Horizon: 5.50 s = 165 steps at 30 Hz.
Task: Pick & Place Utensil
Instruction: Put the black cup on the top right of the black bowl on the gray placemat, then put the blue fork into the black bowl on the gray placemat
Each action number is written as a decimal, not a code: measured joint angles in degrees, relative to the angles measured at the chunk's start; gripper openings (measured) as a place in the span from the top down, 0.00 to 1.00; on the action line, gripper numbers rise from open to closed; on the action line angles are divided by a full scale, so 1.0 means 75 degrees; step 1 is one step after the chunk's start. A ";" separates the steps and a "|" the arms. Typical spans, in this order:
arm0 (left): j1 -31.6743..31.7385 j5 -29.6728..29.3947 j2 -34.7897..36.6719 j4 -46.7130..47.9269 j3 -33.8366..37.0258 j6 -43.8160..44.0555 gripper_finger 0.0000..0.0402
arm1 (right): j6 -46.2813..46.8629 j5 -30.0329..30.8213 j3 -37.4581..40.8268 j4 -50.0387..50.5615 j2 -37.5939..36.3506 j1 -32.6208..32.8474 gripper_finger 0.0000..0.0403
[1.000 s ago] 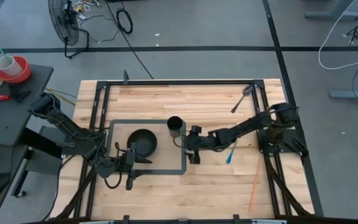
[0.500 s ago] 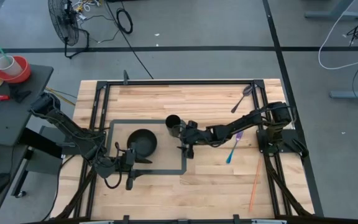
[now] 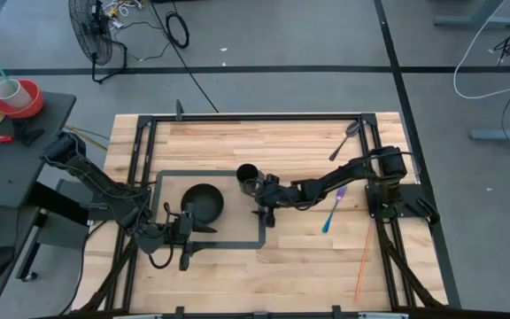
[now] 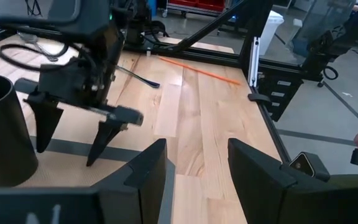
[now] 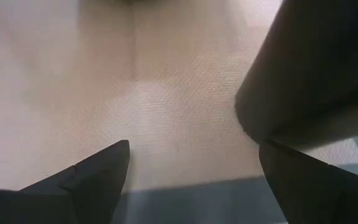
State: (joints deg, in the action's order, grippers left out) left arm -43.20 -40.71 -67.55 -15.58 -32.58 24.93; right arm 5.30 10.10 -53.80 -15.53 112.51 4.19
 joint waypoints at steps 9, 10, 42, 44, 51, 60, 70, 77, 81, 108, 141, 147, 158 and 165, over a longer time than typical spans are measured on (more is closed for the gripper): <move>-0.0009 0.0003 0.0003 0.0001 0.0000 -0.0003 0.56 | -0.0091 0.0358 0.0009 -0.0388 0.0027 0.0003 0.10; -0.0009 0.0001 0.0002 0.0001 0.0000 -0.0002 0.56 | -0.0130 0.0333 0.0009 -0.0344 0.0027 0.0003 0.10; 0.0181 -0.0056 0.0003 0.0118 0.0000 -0.0009 0.56 | -0.1389 -0.0253 0.1288 0.9269 -0.3016 0.2346 0.18; 0.0181 -0.0056 0.0002 0.0123 0.0000 -0.0008 0.56 | -0.1538 -0.0202 0.1469 0.9216 -0.3032 0.2329 0.23; 0.0181 -0.0152 0.0003 0.0107 0.0000 -0.0006 0.56 | -0.2555 -0.0435 0.1507 0.8997 -0.3024 0.2206 0.44; 0.0181 -0.0228 0.0002 0.0088 0.0000 -0.0005 0.56 | -0.2698 -0.0467 0.1515 0.9046 -0.3013 0.1795 0.63; 0.0181 -0.0228 0.0001 0.0088 0.0000 -0.0003 0.56 | -0.3980 -0.0035 0.1579 0.9527 -0.3000 0.1402 0.74; 0.0181 -0.0228 0.0003 0.0088 0.0000 0.0000 0.56 | -0.4332 -0.0282 0.1740 0.9129 -0.3025 0.1284 0.81; 0.0181 -0.0228 0.0003 0.0088 0.0000 0.0000 0.56 | -0.4472 -0.0213 0.1743 0.9092 -0.3022 0.1285 0.84; 0.0575 -0.3921 -0.1160 -0.1026 0.0000 0.2577 0.56 | -0.0767 0.0341 -0.0524 0.7474 -0.2998 0.2220 0.97; 0.3187 -0.1861 -0.4303 -0.4643 -0.2605 -0.0029 0.31 | 0.5145 0.2737 -0.0822 0.4653 -0.3001 0.2203 0.98; 0.3413 -0.1692 -0.4304 -0.4628 -0.2605 0.0088 0.34 | 0.4972 0.2798 -0.0822 0.4532 -0.3001 0.2256 0.98; 0.3632 -0.1064 -0.4304 -0.4630 -0.2605 0.0388 0.60 | 0.4797 0.3206 -0.0819 0.4535 -0.3001 0.2249 0.98; 0.3631 -0.1134 -0.4308 -0.4607 -0.2605 0.0175 0.91 | 0.4699 0.3166 -0.0819 0.4523 -0.3001 0.2221 0.98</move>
State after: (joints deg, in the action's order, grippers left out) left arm -15.97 -49.21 -99.86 -50.13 -52.12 26.24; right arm 40.54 33.85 -59.94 18.39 90.00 20.84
